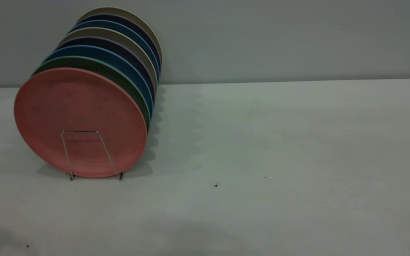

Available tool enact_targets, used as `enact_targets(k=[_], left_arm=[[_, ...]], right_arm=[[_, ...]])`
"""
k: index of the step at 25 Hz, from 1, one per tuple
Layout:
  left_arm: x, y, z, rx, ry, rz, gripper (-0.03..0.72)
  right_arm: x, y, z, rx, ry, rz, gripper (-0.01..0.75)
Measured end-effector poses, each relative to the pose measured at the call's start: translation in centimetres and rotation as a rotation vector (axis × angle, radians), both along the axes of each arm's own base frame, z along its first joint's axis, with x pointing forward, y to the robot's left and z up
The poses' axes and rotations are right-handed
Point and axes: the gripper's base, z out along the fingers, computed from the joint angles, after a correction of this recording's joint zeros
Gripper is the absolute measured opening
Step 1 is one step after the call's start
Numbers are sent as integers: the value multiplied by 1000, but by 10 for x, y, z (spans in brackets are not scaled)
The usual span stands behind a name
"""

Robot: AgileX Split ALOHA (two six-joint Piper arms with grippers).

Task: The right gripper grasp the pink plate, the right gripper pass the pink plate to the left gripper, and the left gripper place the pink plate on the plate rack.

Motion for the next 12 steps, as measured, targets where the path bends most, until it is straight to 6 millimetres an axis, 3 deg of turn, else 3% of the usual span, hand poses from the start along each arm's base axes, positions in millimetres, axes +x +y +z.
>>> enact_targets(k=[6,12], left_arm=[[-44,2,12,25,-85,88,497],[-100,1,25,36,-227,107,497]], right_arm=[[-40,2,-14,26,-34,19,438],[-77,2,-14,18,-156,40,438]])
